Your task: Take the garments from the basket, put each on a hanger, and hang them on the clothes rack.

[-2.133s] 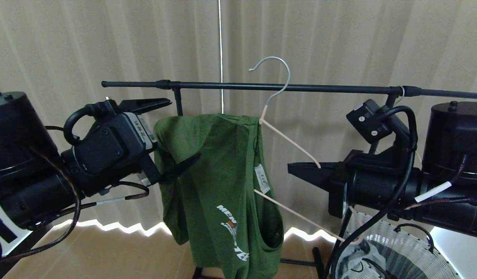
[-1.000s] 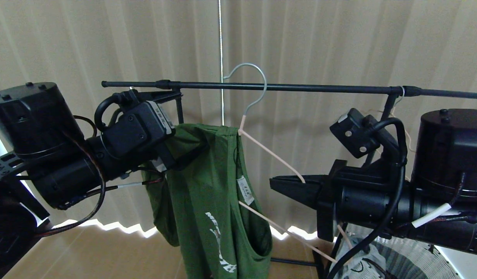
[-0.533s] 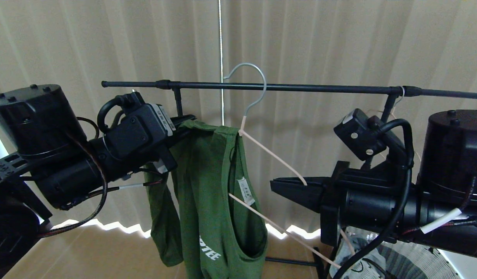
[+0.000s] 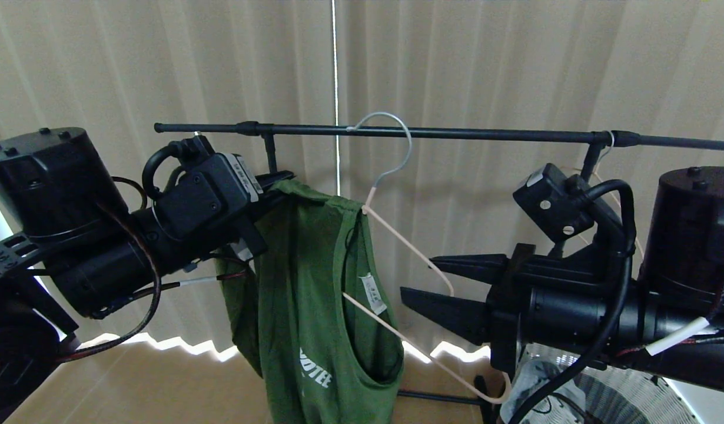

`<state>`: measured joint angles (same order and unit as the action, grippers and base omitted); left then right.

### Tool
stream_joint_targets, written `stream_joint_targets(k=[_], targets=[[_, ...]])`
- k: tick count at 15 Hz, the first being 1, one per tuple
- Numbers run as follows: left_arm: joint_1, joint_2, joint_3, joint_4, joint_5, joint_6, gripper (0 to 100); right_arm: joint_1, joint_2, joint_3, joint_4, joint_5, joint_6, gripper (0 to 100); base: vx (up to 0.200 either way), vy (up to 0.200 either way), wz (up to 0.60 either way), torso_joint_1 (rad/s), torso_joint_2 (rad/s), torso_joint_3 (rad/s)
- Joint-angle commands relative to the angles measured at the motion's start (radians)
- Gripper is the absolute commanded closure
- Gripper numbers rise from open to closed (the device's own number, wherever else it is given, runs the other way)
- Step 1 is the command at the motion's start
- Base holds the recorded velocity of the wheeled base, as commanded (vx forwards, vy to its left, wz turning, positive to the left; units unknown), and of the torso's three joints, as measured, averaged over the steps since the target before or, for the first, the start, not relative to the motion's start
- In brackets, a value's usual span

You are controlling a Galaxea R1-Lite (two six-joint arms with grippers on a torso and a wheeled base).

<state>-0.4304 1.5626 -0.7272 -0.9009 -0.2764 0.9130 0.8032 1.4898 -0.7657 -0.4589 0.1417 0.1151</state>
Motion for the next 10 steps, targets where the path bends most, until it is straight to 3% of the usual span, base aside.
stream_joint_targets(k=[1, 3, 6, 7, 10], targets=[[0.001, -0.001, 0.008, -0.004, 0.040, 0.000, 100, 0.001, -0.002, 0.002, -0.004, -0.001, 0.001, 0, 0.000, 0.000, 0.00, 0.000, 0.00, 0.000], [0.001, -0.004, 0.028, -0.004, 0.118, 0.000, 100, 0.001, -0.014, 0.003, -0.004, -0.001, 0.001, 0, 0.000, 0.000, 0.00, 0.000, 0.00, 0.000], [0.001, -0.004, 0.038, -0.004, 0.348, -0.039, 100, -0.004, -0.022, 0.003, -0.004, -0.008, -0.002, 0, 0.000, 0.000, 0.00, 0.000, 0.00, 0.000], [0.001, -0.006, 0.038, -0.004, 0.439, -0.100, 100, -0.013, -0.020, 0.017, -0.003, -0.037, -0.028, 0, 0.000, 0.000, 0.00, 0.000, 0.00, 0.000], [0.001, -0.033, 0.046, -0.004, 0.536, -0.167, 100, -0.032, -0.008, 0.060, 0.014, -0.157, -0.032, 0, 0.000, 0.000, 0.00, 0.000, 0.00, 0.000]])
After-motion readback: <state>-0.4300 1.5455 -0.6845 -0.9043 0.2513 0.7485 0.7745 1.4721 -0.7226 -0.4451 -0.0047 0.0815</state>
